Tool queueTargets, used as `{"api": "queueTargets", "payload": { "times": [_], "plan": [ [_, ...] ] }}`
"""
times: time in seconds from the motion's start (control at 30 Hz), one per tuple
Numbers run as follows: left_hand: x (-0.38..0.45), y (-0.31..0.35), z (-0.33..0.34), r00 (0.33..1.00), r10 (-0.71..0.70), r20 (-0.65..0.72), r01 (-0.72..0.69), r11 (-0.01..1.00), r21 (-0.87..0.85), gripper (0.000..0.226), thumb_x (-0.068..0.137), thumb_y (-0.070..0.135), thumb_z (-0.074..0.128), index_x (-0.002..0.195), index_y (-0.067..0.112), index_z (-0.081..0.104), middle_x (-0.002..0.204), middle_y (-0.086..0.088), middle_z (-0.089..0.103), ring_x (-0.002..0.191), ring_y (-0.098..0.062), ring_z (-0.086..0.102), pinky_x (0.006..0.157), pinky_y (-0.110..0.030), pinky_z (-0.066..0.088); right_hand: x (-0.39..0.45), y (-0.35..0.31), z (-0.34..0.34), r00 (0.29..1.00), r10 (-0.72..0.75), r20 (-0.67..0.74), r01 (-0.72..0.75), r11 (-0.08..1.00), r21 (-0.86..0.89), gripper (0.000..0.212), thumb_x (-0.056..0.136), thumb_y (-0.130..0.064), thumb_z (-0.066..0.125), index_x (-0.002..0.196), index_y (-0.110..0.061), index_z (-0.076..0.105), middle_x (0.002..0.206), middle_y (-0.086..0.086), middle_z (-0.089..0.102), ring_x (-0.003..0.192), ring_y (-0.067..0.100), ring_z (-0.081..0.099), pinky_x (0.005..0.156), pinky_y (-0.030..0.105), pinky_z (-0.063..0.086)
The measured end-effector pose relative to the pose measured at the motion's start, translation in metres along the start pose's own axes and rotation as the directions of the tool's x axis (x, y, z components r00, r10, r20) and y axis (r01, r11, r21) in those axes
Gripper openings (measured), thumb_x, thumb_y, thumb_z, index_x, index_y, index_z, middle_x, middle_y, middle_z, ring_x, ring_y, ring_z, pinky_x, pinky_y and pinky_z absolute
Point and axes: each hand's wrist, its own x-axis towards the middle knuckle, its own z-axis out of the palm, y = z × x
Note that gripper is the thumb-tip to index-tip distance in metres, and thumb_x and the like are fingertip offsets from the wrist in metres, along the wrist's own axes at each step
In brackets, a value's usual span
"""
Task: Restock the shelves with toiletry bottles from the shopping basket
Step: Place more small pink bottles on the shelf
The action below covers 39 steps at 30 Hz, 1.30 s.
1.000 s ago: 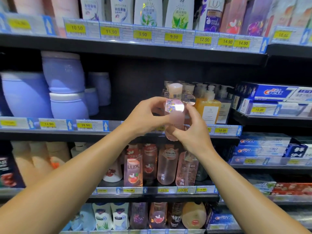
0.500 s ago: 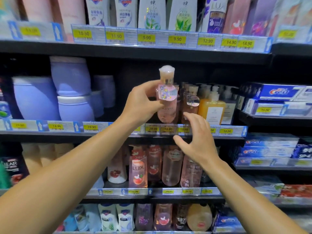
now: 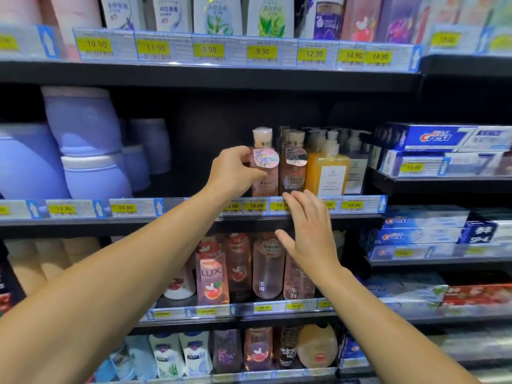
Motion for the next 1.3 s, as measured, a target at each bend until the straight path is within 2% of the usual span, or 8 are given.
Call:
{"api": "queueTargets", "payload": {
  "times": [0.23, 0.33, 0.47, 0.7, 0.8, 0.93, 1.13, 1.3],
  "plan": [
    [-0.002, 0.002, 0.004, 0.999, -0.029, 0.036, 0.028, 0.999, 0.034, 0.041, 0.073, 0.024, 0.084, 0.112, 0.023, 0.07, 0.092, 0.01, 0.073, 0.088, -0.004, 0.067, 0.085, -0.033, 0.057, 0.0, 0.002, 0.006, 0.999, 0.013, -0.044, -0.011, 0.999, 0.033, 0.073, 0.081, -0.029, 0.076, 0.144, -0.012, 0.042, 0.145, 0.006, 0.043, 0.14, 0.024, 0.023, 0.117, 0.043, 0.021],
    [-0.002, 0.004, 0.004, 0.998, -0.041, 0.049, 0.039, 0.998, 0.043, 0.039, 0.074, 0.022, 0.083, 0.111, 0.021, 0.07, 0.088, 0.008, 0.073, 0.086, -0.004, 0.068, 0.084, -0.033, 0.057, -0.001, 0.002, 0.007, 0.999, 0.019, -0.039, -0.018, 0.999, 0.037, 0.073, 0.082, -0.03, 0.075, 0.145, -0.014, 0.041, 0.146, 0.005, 0.041, 0.141, 0.023, 0.023, 0.117, 0.043, 0.02],
    [-0.004, 0.005, 0.003, 0.999, -0.023, 0.039, 0.019, 0.996, 0.086, 0.035, 0.075, 0.022, 0.081, 0.108, 0.021, 0.07, 0.089, 0.01, 0.071, 0.086, -0.001, 0.065, 0.074, -0.022, 0.051, -0.001, 0.001, 0.006, 0.999, 0.024, -0.031, -0.023, 0.999, 0.044, 0.073, 0.083, -0.03, 0.074, 0.146, -0.015, 0.039, 0.147, 0.004, 0.04, 0.142, 0.022, 0.021, 0.118, 0.041, 0.017],
    [-0.005, 0.009, 0.001, 0.997, -0.038, 0.062, 0.033, 0.996, 0.083, 0.04, 0.076, 0.021, 0.08, 0.115, 0.018, 0.068, 0.098, 0.007, 0.07, 0.091, -0.007, 0.066, 0.087, -0.035, 0.056, -0.002, 0.001, 0.004, 0.999, 0.032, -0.01, -0.032, 0.999, 0.036, 0.073, 0.085, -0.03, 0.072, 0.147, -0.016, 0.037, 0.149, 0.003, 0.037, 0.143, 0.021, 0.019, 0.118, 0.038, 0.014],
    [-0.007, 0.01, 0.0, 0.997, -0.035, 0.075, 0.028, 0.995, 0.095, 0.046, 0.077, 0.025, 0.08, 0.12, 0.019, 0.065, 0.102, 0.007, 0.069, 0.092, -0.008, 0.065, 0.084, -0.031, 0.056, -0.002, -0.001, 0.003, 0.999, 0.041, 0.004, -0.041, 0.999, 0.034, 0.073, 0.086, -0.03, 0.071, 0.148, -0.017, 0.035, 0.151, 0.003, 0.035, 0.144, 0.021, 0.018, 0.119, 0.039, 0.014],
    [-0.015, 0.009, -0.004, 0.996, -0.027, 0.085, 0.015, 0.991, 0.129, 0.058, 0.077, 0.033, 0.08, 0.129, 0.021, 0.058, 0.11, 0.008, 0.067, 0.091, -0.004, 0.063, 0.066, -0.016, 0.047, -0.001, -0.002, -0.001, 0.998, 0.049, 0.049, -0.051, 0.998, 0.036, 0.072, 0.088, -0.032, 0.067, 0.15, -0.019, 0.032, 0.154, 0.001, 0.031, 0.147, 0.02, 0.013, 0.121, 0.04, 0.013],
    [-0.048, -0.004, -0.033, 0.994, 0.106, 0.041, -0.114, 0.909, 0.401, 0.066, 0.083, 0.038, 0.07, 0.142, 0.02, 0.047, 0.137, 0.001, 0.056, 0.123, -0.016, 0.053, 0.099, -0.032, 0.043, -0.008, -0.024, -0.01, 0.998, 0.046, 0.038, -0.049, 0.996, 0.072, 0.071, 0.086, -0.034, 0.066, 0.148, -0.018, 0.035, 0.155, 0.001, 0.029, 0.148, 0.022, 0.01, 0.121, 0.042, 0.015],
    [-0.106, -0.037, -0.06, 0.96, 0.257, 0.112, -0.277, 0.795, 0.54, 0.063, 0.083, 0.032, 0.069, 0.139, 0.01, 0.051, 0.141, -0.008, 0.054, 0.13, -0.027, 0.047, 0.109, -0.039, 0.035, -0.043, -0.057, 0.002, 0.989, 0.028, 0.143, -0.051, 0.987, 0.156, 0.07, 0.086, -0.037, 0.065, 0.148, -0.019, 0.036, 0.155, -0.001, 0.03, 0.147, 0.019, 0.011, 0.12, 0.042, 0.016]
  ]
}}
